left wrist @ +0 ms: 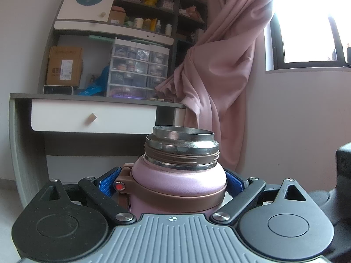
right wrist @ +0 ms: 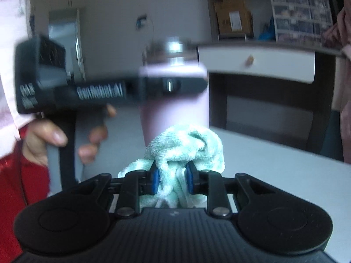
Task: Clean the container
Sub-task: 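Wipe the towel down the bottle side with the right gripper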
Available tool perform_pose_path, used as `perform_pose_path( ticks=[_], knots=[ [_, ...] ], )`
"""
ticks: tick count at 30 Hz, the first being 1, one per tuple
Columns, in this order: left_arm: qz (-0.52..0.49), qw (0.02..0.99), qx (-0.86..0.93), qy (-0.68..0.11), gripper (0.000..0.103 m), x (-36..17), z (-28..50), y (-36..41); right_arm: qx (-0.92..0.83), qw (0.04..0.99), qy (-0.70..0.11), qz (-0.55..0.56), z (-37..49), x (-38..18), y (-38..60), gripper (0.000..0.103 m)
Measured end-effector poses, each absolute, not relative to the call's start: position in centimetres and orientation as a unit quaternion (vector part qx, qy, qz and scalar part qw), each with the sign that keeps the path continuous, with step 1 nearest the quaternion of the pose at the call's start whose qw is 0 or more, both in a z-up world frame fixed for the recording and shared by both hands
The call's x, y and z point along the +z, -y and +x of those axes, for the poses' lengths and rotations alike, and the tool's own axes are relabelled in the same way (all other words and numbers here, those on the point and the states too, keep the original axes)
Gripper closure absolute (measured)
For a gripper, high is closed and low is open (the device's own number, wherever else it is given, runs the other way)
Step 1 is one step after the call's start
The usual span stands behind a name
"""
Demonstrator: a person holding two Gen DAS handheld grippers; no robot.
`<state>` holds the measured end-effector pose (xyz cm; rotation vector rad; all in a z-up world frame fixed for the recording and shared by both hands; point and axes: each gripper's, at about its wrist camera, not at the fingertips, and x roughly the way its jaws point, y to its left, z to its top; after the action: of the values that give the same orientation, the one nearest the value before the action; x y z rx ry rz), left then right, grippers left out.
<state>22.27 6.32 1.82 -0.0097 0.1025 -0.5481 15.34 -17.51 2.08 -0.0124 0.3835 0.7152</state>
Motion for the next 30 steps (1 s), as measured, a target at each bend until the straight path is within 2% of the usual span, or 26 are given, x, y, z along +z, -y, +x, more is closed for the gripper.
perform_pose_path(
  ticks=[5,9,30],
  knots=[
    [-0.005,0.962,-0.269,-0.051,0.009,1.9,22.2,-6.0,0.356,0.925,-0.131,0.026,15.0,3.5,19.3,0.079],
    [-0.008,0.962,-0.27,-0.051,0.009,1.8,22.3,-5.7,0.364,0.922,-0.129,0.035,16.0,3.3,19.7,0.079],
    [-0.007,0.962,-0.267,-0.051,0.009,1.5,22.3,-5.4,0.352,0.903,-0.246,-0.019,17.4,-0.3,17.2,0.079]
  ],
)
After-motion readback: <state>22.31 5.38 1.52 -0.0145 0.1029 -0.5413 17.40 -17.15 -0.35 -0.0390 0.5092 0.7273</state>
